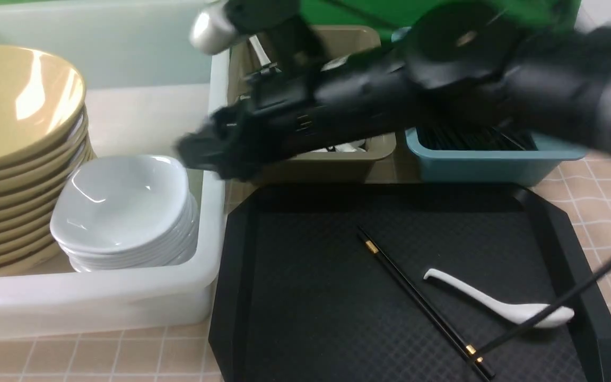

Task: On brown table put chopsticks spoon bowls plates into blue grey white boxes.
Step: 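Place the white bowl into the white bin on top of the stacked bowls with the right gripper, then reach down and grasp the white spoon resting in the bowl with the right gripper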

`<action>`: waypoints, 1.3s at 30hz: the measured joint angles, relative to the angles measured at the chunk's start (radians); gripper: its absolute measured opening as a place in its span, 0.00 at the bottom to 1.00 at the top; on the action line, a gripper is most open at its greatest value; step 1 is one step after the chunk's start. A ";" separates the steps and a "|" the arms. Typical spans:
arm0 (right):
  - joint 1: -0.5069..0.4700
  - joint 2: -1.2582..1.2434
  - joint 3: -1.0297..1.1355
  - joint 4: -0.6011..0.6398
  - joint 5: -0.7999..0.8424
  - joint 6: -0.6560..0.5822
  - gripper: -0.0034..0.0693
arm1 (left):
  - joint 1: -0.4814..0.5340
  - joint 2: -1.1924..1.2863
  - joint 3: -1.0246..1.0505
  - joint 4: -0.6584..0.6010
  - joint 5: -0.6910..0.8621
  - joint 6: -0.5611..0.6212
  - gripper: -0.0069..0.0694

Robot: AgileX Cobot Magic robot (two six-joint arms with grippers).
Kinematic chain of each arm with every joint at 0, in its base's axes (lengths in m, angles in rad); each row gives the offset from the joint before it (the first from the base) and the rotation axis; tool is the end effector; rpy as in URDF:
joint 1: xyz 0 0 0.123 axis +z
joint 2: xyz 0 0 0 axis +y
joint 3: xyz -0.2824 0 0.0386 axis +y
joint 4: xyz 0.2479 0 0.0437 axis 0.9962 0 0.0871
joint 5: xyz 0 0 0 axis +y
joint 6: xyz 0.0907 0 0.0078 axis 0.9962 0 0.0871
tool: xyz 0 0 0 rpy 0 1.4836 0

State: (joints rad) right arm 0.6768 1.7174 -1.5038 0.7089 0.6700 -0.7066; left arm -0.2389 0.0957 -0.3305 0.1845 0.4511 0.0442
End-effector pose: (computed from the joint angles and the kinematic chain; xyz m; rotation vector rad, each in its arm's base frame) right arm 0.2858 0.2769 0.3353 -1.0901 2.0059 0.7661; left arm 0.0440 -0.0032 0.2774 0.3186 1.6628 0.0466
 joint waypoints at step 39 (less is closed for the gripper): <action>-0.306 -0.014 0.548 -0.649 0.109 0.506 0.40 | 0.000 0.000 0.050 0.059 -0.087 0.000 0.10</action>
State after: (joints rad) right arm 0.3712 1.7036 -0.9560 0.0595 0.7785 -0.2007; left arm -0.2392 0.0957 -0.2805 0.2431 0.3645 0.0442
